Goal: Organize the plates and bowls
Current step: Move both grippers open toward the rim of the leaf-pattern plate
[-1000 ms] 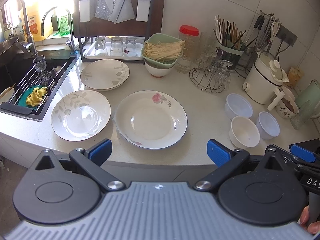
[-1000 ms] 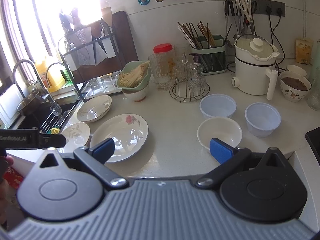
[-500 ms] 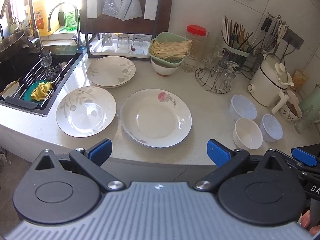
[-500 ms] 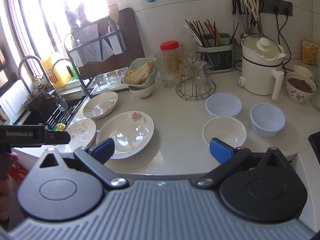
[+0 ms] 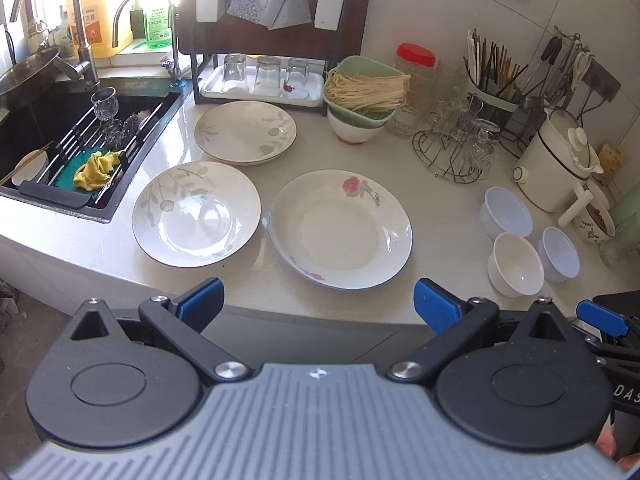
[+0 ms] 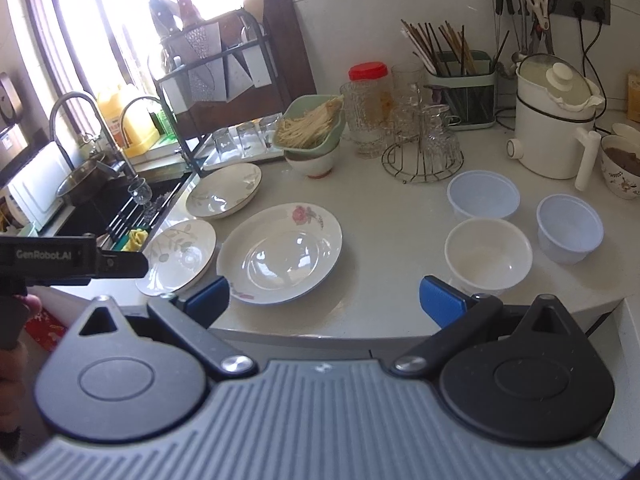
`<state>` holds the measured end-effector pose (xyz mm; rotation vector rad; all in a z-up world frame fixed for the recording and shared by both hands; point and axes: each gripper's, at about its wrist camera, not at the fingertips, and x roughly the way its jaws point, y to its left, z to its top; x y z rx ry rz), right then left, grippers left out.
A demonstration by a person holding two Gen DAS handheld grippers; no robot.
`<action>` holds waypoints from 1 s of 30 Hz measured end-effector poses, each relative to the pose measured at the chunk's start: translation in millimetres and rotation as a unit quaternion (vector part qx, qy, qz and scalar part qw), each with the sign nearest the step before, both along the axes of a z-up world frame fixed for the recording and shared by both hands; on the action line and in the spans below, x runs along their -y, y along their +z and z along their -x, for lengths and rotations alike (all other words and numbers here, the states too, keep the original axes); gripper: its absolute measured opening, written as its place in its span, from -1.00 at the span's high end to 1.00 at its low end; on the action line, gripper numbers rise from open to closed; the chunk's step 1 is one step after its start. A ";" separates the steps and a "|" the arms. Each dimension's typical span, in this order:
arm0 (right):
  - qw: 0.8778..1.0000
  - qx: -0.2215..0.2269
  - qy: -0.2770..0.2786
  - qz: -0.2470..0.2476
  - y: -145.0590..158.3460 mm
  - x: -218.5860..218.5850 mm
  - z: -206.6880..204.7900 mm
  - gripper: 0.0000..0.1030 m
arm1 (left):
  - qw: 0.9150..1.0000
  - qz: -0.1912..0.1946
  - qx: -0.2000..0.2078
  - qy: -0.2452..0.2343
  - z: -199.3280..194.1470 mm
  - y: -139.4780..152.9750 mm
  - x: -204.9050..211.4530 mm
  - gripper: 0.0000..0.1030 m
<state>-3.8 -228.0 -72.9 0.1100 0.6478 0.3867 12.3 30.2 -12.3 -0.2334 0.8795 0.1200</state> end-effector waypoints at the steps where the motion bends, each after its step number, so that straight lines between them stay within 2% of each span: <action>1: 1.000 0.002 0.005 -0.006 -1.2 -2.1 1.0 -1.00 | 1.000 -0.003 0.001 -0.006 -1.6 -3.8 -2.8 -0.99; 3: 1.000 -0.002 0.009 -0.017 -4.9 -9.0 0.3 -1.00 | 1.000 -0.006 0.004 -0.015 -4.4 -10.9 -9.0 -0.99; 8: 0.999 -0.025 -0.027 -0.026 -12.7 -32.5 -4.1 -1.00 | 1.000 0.011 -0.001 -0.030 -18.9 -25.0 -38.5 -0.99; 12: 1.000 -0.016 -0.025 -0.004 -10.6 -59.4 -4.4 -1.00 | 0.999 -0.003 -0.007 -0.045 -30.3 -29.0 -63.6 -0.99; 17: 0.999 -0.026 -0.025 -0.013 -11.3 -91.7 -11.2 -1.00 | 0.998 0.007 -0.017 -0.061 -45.6 -35.3 -95.8 -0.99; 24: 0.996 -0.052 -0.064 -0.020 -13.8 -122.4 -26.9 -1.00 | 0.996 -0.023 -0.014 -0.090 -70.9 -40.5 -133.3 -0.99; 30: 0.994 -0.074 -0.072 -0.034 -26.2 -158.3 -45.2 -0.95 | 0.995 -0.019 -0.013 -0.100 -90.6 -47.0 -175.9 -0.99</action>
